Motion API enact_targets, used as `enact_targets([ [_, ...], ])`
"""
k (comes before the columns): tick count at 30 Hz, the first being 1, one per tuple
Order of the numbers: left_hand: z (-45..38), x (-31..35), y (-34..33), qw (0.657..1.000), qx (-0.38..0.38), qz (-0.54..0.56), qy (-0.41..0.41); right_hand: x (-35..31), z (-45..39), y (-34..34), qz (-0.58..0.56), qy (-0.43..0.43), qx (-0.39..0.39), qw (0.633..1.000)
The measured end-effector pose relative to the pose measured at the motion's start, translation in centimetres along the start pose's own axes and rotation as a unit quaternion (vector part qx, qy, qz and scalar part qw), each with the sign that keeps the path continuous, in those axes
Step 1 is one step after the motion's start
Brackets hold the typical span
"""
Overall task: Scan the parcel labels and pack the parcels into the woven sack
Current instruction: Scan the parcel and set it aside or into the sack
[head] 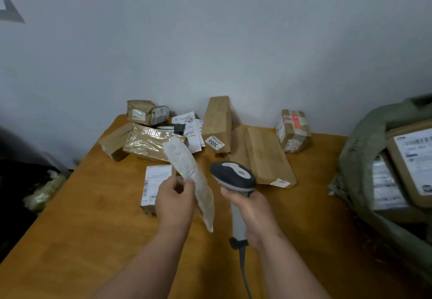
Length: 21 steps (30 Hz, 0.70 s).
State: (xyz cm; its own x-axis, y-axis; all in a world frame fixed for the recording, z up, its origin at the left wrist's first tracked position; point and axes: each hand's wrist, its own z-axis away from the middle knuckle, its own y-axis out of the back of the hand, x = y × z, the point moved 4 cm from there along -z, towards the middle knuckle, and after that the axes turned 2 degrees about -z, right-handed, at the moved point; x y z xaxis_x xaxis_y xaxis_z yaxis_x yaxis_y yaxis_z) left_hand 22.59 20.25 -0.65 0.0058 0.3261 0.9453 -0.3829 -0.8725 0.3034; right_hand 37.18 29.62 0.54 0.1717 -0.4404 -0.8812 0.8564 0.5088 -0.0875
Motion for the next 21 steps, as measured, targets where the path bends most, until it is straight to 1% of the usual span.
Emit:
enact_targets([
  [2, 0.9, 1.3, 1.1, 0.998, -0.054, 0.006, -0.019, -0.5, 2.2, -1.5, -0.025, 0.015, -0.041, 0.999],
  [4, 2.0, 2.3, 2.1, 0.993, -0.117, 0.033, -0.015, -0.8, 4.3, -3.1, -0.056, 0.029, -0.090, 0.994],
  [6, 3.2, 3.2, 3.1, 0.982, -0.179, 0.057, -0.013, -0.7, 6.2, -4.3, -0.090, 0.049, -0.118, 0.988],
  [9, 5.2, 4.0, 5.0, 0.960, -0.272, 0.052, -0.035, -0.3, 8.6, -5.1, -0.159, 0.067, -0.128, 0.977],
  [11, 6.4, 4.1, 6.3, 0.942, -0.329, 0.042, -0.042, -0.1, 10.1, -5.5, -0.172, 0.084, -0.110, 0.975],
  [13, 7.3, 4.1, 7.5, 0.928, -0.368, 0.050, -0.036, 0.1, 11.4, -6.0, -0.172, 0.096, -0.087, 0.976],
  [15, 7.8, 4.0, 8.7, 0.918, -0.391, 0.062, -0.032, 0.2, 12.5, -6.5, -0.170, 0.102, -0.065, 0.978],
  [17, 8.0, 4.0, 9.7, 0.915, -0.394, 0.080, -0.030, 0.1, 13.3, -6.4, -0.180, 0.104, -0.045, 0.977],
  [19, 7.7, 3.9, 10.7, 0.925, -0.366, 0.100, -0.033, 0.0, 13.9, -6.2, -0.212, 0.093, -0.041, 0.972],
  [21, 7.4, 3.9, 11.8, 0.943, -0.309, 0.113, -0.049, 0.0, 14.5, -6.1, -0.247, 0.076, -0.051, 0.965],
])
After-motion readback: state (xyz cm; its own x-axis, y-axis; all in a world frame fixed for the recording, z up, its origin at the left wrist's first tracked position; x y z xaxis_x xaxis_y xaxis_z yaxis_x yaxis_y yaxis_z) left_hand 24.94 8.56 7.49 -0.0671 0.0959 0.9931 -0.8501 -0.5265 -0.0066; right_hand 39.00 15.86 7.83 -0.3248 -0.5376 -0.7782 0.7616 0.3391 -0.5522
